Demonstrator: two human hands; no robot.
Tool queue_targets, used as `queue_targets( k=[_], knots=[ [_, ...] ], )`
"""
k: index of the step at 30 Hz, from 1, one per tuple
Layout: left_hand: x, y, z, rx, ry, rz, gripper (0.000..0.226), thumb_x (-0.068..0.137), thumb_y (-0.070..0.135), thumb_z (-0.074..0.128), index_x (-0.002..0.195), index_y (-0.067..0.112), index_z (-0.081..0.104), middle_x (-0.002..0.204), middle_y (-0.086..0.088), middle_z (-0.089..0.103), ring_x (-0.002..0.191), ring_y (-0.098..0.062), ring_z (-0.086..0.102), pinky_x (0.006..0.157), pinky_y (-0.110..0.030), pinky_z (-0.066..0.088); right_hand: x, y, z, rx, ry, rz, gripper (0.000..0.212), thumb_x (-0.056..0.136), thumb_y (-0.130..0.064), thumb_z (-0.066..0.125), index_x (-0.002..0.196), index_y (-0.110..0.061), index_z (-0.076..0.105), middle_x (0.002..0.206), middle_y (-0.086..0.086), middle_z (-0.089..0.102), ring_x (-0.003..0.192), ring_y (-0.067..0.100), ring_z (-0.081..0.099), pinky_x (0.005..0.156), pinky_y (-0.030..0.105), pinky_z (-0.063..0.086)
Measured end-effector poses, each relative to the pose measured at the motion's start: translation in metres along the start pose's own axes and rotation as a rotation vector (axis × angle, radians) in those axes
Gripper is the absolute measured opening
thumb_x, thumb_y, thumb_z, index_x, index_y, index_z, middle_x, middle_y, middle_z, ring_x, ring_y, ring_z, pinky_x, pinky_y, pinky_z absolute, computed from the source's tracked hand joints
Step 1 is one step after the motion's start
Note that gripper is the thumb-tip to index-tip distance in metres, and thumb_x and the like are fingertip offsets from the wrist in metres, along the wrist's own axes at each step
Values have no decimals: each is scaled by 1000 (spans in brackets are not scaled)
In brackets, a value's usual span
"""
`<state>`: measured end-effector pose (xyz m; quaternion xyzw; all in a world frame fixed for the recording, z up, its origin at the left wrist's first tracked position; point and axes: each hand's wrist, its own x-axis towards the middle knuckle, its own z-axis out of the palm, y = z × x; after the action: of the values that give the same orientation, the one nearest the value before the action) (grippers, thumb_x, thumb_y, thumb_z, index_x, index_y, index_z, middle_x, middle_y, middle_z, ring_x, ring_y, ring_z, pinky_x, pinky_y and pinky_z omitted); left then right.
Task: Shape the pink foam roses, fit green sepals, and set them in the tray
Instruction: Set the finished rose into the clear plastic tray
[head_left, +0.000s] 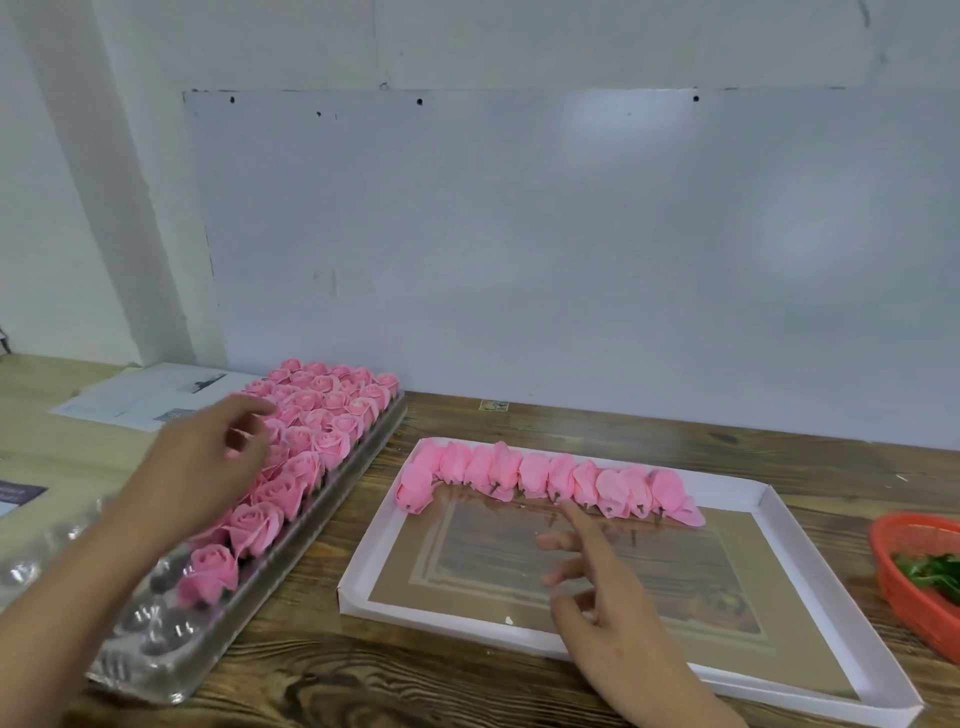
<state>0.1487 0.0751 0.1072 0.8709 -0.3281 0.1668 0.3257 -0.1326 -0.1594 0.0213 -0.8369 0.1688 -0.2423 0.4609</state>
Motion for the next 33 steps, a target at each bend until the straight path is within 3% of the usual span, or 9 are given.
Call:
queue_targets(
  k=[5,8,11,13,16,20,25,28,33],
  knots=[
    [-68,80,50,-220,-489,199,12,93,37,65,104,40,70,97,28,67,94,7,63,80,-14,50,-1,2,0,9,10,-10,72,83,-5,50,129,-59,39,116,-31,53,95,10,60,67,12,47],
    [-100,93,87,-195,-659,335,40,85,66,59,114,39,63,108,30,58,104,11,54,87,-6,41,-1,5,0,-14,27,-35,67,85,-1,52,124,-55,47,117,-30,55,95,10,61,68,12,47],
    [-113,96,111,-94,-597,587,44,89,65,52,119,34,62,115,19,59,110,4,50,94,-11,34,0,9,-1,-49,42,-41,62,85,-1,55,119,-52,52,114,-24,61,92,9,62,69,12,48],
    [-113,99,115,-63,-512,638,30,95,51,51,109,30,67,108,13,63,103,-3,56,85,-13,35,0,12,0,-56,51,-28,55,86,-3,56,115,-50,56,108,-16,65,86,10,63,69,12,47],
    [-115,101,113,26,-406,719,9,85,39,71,84,30,69,82,18,64,76,0,62,64,-11,43,4,15,0,-97,80,-14,45,88,-6,59,107,-47,61,101,-13,67,80,7,63,67,12,48],
    [-120,105,115,21,-349,758,20,68,33,88,72,30,68,73,20,63,67,1,61,57,-12,48,23,17,-22,-108,318,82,36,82,2,62,82,-33,67,79,-13,71,73,0,62,64,8,43],
    [-120,107,115,31,-322,747,25,59,34,93,69,31,70,71,20,64,66,1,62,56,-13,49,55,41,-83,-134,481,387,14,81,-5,58,67,-5,62,58,0,63,61,23,58,65,33,47],
    [-121,107,116,32,-309,737,25,60,34,92,70,31,70,72,20,65,67,1,63,56,-13,50,72,57,-104,-139,506,565,26,80,-13,60,55,-9,57,50,2,61,68,36,68,75,43,56],
    [-121,106,118,21,-299,730,25,57,32,92,69,30,70,71,19,65,66,0,63,56,-15,51,93,80,-102,-91,464,748,37,78,-37,65,84,0,65,71,19,71,80,37,69,86,50,57]
  ],
)
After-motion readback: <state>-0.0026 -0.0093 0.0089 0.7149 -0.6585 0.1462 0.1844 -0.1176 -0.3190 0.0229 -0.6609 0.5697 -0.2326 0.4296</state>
